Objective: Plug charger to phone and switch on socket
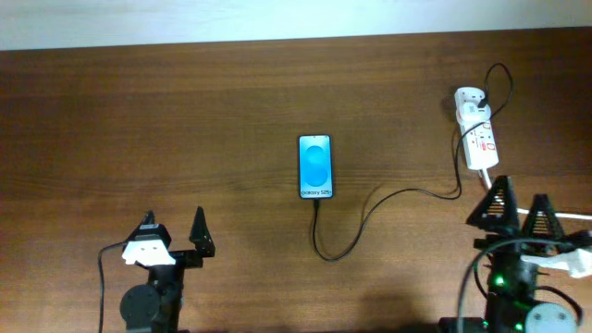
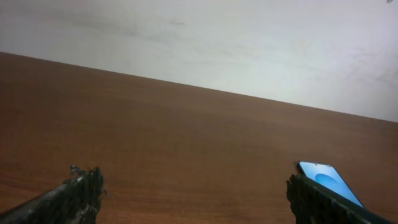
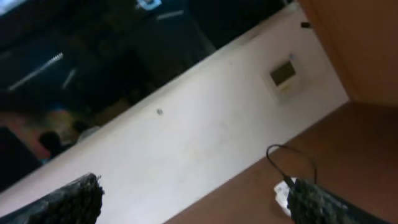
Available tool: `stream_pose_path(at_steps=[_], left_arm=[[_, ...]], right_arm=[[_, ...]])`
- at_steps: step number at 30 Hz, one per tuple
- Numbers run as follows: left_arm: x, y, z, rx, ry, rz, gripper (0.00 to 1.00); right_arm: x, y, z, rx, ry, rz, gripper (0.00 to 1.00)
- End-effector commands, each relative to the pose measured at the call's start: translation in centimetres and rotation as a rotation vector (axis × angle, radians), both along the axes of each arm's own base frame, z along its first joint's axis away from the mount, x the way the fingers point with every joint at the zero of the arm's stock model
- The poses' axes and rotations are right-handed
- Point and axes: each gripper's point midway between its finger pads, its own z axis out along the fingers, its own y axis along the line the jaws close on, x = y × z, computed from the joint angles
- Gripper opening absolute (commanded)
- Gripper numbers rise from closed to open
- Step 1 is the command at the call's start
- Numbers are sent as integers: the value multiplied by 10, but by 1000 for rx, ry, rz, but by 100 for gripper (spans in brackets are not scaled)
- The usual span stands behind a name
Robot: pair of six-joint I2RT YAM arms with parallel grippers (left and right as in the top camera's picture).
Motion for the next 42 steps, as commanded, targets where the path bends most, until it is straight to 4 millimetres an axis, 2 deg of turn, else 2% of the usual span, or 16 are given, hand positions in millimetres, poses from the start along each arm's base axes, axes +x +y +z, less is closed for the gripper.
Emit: stream_pose_path(at_steps=[1,7,11,15,24,31,36,42], left_arm=[[0,-3,-3,15,2,-16,99],[0,-3,-3,15,2,-16,99],[0,-3,-3,15,2,-16,99],[0,-3,-3,15,2,-16,99],[0,-3,-3,15,2,-16,99],[0,-3,-3,15,2,-16,99],[0,-3,-3,15,2,-16,99],[0,-3,-3,15,2,-16,99]], right_arm=[[3,16,-10,-204,-63,67,99],[19,3,-56,-206,22,30,99],[31,-1,-106,-228,134,26,99],[36,5,-126,-309,190,59,99],[36,4,-163,-353,340,75,99],[37,10,-163,-393,340,98,99],[39,32,-163,-514,336,180,99],[39,32,-163,-511,336,179,99]])
